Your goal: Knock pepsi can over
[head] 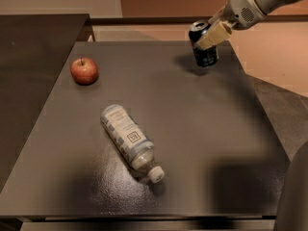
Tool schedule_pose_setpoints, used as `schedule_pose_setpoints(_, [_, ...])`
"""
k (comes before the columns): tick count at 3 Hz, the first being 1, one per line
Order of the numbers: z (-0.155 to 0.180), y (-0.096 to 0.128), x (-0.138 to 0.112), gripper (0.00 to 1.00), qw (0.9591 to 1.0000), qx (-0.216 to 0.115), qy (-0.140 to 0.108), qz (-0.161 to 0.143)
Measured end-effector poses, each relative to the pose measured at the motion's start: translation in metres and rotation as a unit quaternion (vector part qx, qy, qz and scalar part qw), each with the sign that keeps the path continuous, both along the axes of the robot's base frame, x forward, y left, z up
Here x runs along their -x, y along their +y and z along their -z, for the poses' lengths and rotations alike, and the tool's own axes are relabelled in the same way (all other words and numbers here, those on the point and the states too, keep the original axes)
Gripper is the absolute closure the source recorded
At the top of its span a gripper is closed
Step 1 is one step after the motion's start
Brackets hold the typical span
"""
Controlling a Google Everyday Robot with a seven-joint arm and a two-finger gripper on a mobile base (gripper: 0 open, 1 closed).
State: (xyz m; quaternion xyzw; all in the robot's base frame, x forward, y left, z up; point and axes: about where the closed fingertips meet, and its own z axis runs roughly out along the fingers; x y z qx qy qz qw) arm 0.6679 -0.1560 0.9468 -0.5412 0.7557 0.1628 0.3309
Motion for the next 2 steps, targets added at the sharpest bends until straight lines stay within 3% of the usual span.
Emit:
schedule_pose_setpoints(1, [0.000,0.015,0.025,1.00,0.9971,0.064,0.019,-0.038])
schedule_pose_setpoints(2, [0.005,0.029,0.039,1.00,0.9907,0.117,0.040,-0.058])
